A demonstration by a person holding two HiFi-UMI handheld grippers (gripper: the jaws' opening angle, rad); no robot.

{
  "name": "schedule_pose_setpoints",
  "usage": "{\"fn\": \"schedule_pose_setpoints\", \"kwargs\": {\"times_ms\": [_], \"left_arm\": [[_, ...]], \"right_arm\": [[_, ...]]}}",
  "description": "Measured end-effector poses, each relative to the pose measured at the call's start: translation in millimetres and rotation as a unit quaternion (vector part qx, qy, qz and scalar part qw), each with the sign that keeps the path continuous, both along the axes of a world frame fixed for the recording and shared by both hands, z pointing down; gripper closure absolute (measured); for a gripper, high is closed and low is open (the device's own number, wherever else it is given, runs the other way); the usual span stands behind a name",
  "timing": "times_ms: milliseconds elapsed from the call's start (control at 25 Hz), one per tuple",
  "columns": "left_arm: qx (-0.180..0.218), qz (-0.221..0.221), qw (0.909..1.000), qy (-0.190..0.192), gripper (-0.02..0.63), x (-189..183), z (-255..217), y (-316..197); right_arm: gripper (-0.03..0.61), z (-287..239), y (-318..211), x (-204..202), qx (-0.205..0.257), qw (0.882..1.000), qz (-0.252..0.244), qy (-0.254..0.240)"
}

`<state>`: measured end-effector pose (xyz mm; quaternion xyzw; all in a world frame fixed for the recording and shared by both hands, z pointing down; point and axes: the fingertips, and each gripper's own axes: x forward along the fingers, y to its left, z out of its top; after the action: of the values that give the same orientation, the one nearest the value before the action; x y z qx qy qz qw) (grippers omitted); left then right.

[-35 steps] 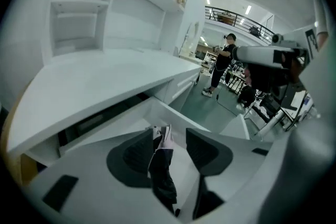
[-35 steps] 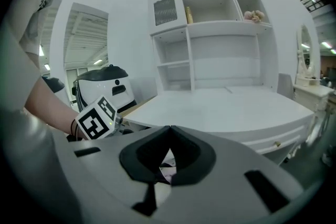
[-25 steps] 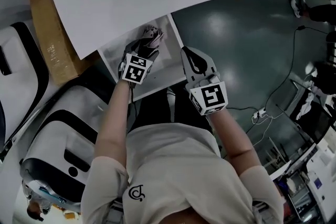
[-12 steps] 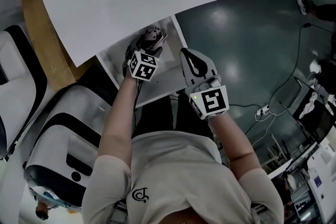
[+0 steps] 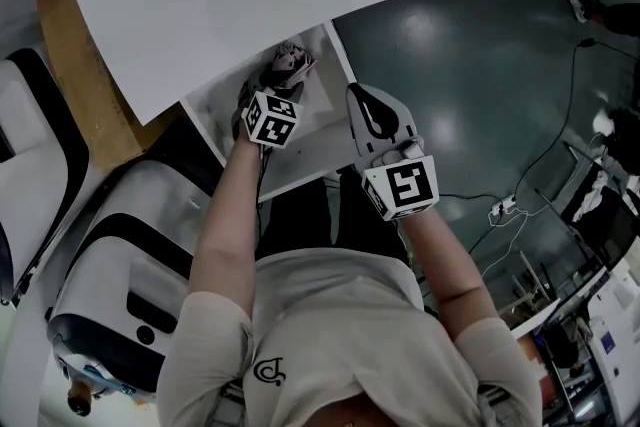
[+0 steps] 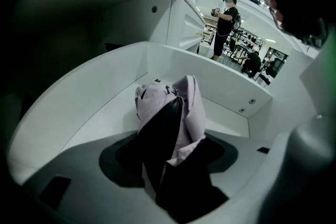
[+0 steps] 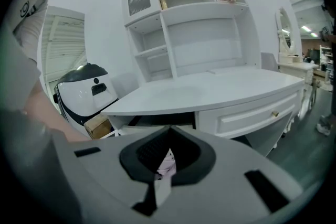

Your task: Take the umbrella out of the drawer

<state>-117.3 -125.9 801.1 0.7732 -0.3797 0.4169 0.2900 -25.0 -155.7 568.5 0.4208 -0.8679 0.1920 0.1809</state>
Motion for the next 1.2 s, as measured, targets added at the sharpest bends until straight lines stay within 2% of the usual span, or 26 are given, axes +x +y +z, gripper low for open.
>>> {"fn": "schedule_pose_setpoints", "kwargs": {"times_ms": [160,320,600,840,1000,1200], "left_arm": [[-0.033,0.000,0.9992,0.021,0.354,4.1,-7.0,5.4],[-0.021,0.011,0.9994,0.025,0.370,9.5,-26.7,9.1],[0.046,-0.022,0.9974,0.052,0.373,8.7,-98.6,-0.2],[0.116,-0.036,0.9899,0.073,0.373,4.6,-176.9,0.9],[0.171,-0.050,0.9810,0.076,0.371,-3.2,-230.3,8.3],[0.235,-0.105,0.9613,0.098,0.371,-21.3,-297.7,12.5]], "right_arm": [[0.572,-8.2,1.1,3.2,0.004,1.000,0.002,-0.006],[0.572,-23.7,-2.8,3.6,0.020,1.000,-0.004,-0.016],[0.572,-58.4,-8.1,6.9,0.043,0.999,-0.017,-0.025],[0.572,-93.0,-8.7,2.7,0.060,0.997,-0.033,-0.042],[0.572,-117.8,-3.3,-3.6,0.072,0.995,-0.048,-0.053],[0.572,-147.9,2.9,-17.5,0.089,0.991,-0.070,-0.071]]}}
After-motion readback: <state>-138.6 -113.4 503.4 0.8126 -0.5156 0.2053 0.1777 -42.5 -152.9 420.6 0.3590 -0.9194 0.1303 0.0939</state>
